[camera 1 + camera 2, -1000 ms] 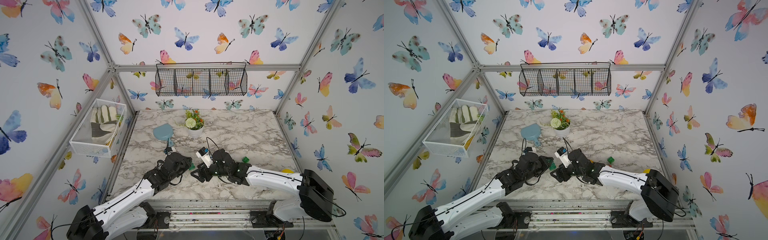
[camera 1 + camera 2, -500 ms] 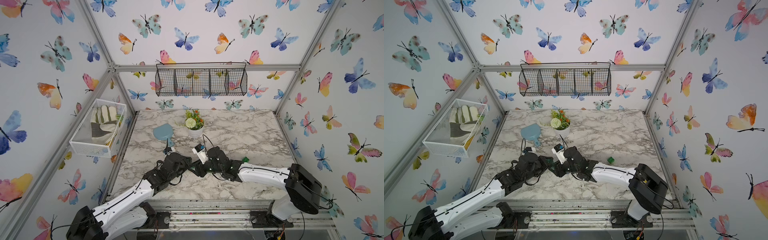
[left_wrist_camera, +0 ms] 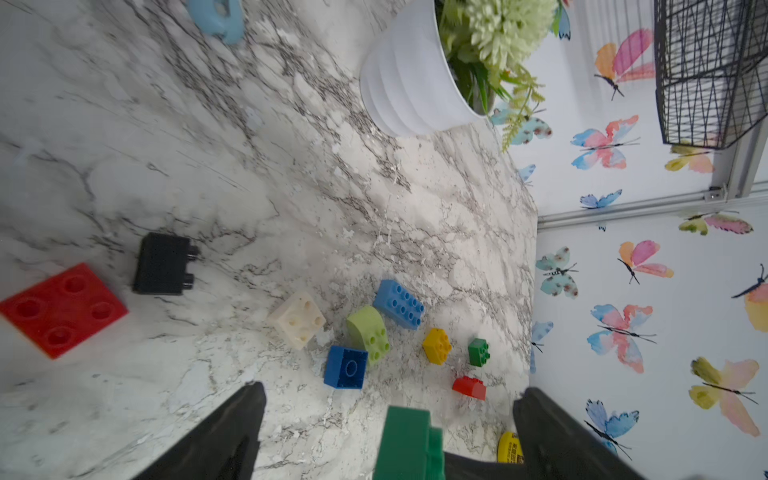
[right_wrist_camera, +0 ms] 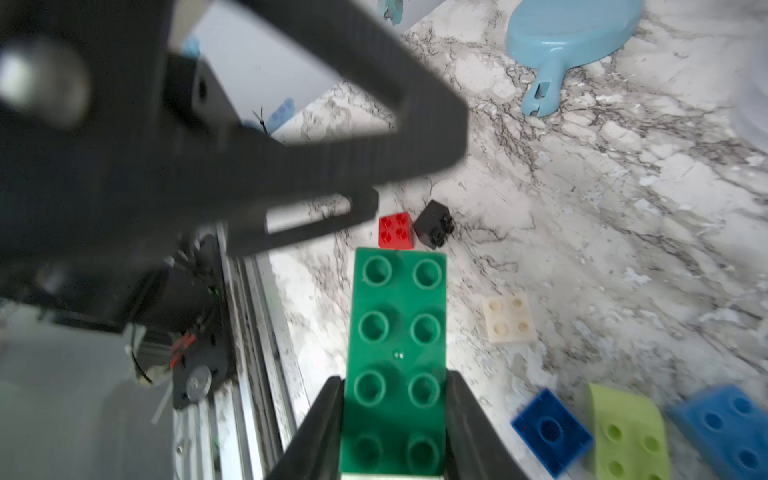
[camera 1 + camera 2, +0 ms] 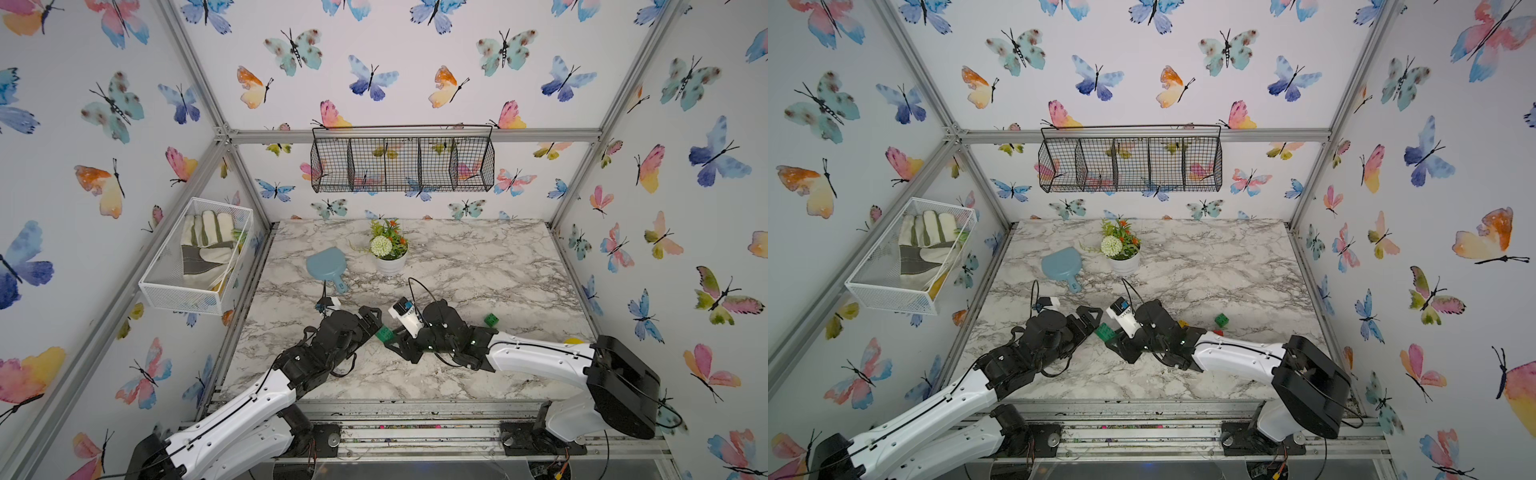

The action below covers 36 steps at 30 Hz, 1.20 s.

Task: Assemble the number 1 with lego
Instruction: Pick up the lego brick from the center of the board, then place the lego brick at the center of the board.

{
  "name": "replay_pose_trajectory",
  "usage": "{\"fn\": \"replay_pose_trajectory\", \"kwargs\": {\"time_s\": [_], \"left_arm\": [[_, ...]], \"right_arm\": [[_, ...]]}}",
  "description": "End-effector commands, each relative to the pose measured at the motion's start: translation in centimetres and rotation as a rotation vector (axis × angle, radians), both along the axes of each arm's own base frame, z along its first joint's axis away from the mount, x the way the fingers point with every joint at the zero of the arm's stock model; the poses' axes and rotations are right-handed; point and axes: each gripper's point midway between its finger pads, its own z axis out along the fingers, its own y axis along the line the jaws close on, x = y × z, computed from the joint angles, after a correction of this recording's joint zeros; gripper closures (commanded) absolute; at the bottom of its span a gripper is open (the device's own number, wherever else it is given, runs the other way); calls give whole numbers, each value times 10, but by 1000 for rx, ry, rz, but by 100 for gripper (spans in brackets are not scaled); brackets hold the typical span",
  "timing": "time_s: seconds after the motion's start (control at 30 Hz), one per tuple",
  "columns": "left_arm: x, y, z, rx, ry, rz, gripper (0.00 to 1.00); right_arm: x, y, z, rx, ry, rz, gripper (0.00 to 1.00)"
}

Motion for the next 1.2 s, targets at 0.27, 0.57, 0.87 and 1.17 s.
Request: {"fn": "replay_pose_trajectory", "kwargs": {"time_s": [0.27,0.57,0.87,1.17], "left_arm": [[-12,46,-35,27,42,130,2],[-16,46,-47,23,78,116,2],[-19,47,-53,27,100,106,2],[-19,48,-55,37,108,101,2]], "right_arm": [[-43,-60,-84,-399,-446,577,89],[-32,-35,-107,-424,-375,590,91],[-20,-32,-127,-481,-340,548,89],[-10,-31,-126,-473,-320,483,60]]}}
